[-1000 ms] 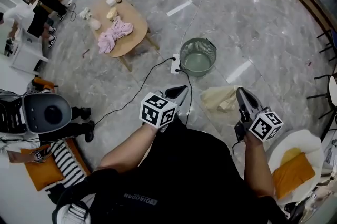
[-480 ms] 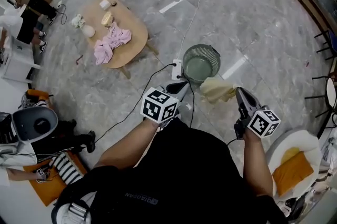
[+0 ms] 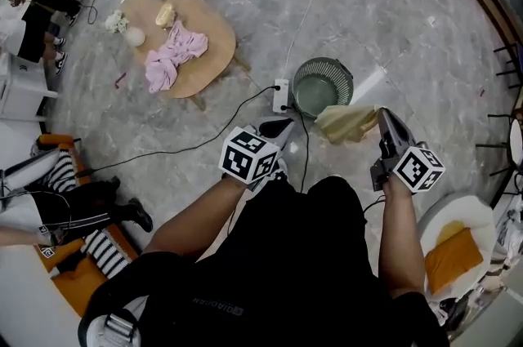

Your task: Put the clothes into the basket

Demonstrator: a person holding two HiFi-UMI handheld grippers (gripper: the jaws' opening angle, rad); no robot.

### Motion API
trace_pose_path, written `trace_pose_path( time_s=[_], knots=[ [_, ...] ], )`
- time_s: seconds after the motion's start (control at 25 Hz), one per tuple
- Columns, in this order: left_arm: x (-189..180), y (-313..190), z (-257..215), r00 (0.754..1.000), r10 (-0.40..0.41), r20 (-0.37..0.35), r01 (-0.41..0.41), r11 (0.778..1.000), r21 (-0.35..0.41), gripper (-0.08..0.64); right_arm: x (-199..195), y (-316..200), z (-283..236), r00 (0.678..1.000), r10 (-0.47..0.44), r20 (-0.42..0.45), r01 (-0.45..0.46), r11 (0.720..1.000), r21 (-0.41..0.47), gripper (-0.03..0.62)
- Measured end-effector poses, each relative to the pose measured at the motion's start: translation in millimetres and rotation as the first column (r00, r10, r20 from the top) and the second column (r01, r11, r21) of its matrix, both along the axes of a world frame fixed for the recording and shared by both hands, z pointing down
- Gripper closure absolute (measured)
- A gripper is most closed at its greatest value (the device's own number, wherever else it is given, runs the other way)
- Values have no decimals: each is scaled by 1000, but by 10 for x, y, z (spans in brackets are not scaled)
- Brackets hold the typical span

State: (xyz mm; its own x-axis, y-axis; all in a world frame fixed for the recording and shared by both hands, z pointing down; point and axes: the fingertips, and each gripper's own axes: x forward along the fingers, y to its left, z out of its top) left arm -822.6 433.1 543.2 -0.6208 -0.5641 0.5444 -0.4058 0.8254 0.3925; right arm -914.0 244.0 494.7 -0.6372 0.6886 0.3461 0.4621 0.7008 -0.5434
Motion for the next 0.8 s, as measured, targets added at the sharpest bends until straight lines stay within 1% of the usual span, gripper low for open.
trace_pose_path(
  time_s=[0.12, 0.2, 0.4, 0.56, 0.8],
  knots=[
    [-40, 86, 91, 1000, -25, -17, 25, 1000, 4, 560, -223, 149, 43, 1000, -25, 2, 25, 1000, 6, 568],
    [-75, 131, 143, 998, -53, -29, 53, 999, 0, 560, -381, 247, 89, 999, -43, -4, 43, 999, -4, 568],
    [-157, 178, 211, 989, -140, -56, 141, 990, 6, 560, -724, 506, 324, 994, -97, -58, 95, 995, -31, 568],
    [-236, 144, 303, 981, -174, -83, 174, 985, -6, 560, -978, 691, 630, 985, -143, -96, 144, 990, -1, 568],
    [-406, 165, 398, 970, -220, -99, 220, 975, -19, 560, -1258, 842, 1326, 963, -196, -185, 212, 975, 70, 568]
  ],
)
